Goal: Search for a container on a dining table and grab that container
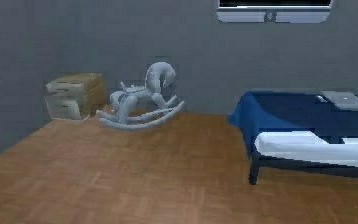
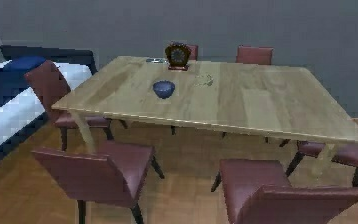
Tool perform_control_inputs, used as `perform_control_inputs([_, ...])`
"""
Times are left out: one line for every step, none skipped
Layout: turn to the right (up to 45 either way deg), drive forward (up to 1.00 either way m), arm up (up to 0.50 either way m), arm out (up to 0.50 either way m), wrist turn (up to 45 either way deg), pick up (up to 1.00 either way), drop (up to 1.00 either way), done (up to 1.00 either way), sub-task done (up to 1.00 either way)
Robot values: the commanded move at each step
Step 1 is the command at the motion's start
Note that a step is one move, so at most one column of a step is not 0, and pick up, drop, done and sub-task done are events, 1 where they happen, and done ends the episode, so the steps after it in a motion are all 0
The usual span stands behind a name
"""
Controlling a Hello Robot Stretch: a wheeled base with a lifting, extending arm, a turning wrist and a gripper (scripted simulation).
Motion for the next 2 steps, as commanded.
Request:
perform_control_inputs([45.0, 0.00, 0.00, 0.00, 0.0, 0.00, 0.00, 0.00, 0.00])
perform_control_inputs([45.0, 0.00, 0.00, 0.00, 0.0, 0.00, 0.00, 0.00, 0.00])
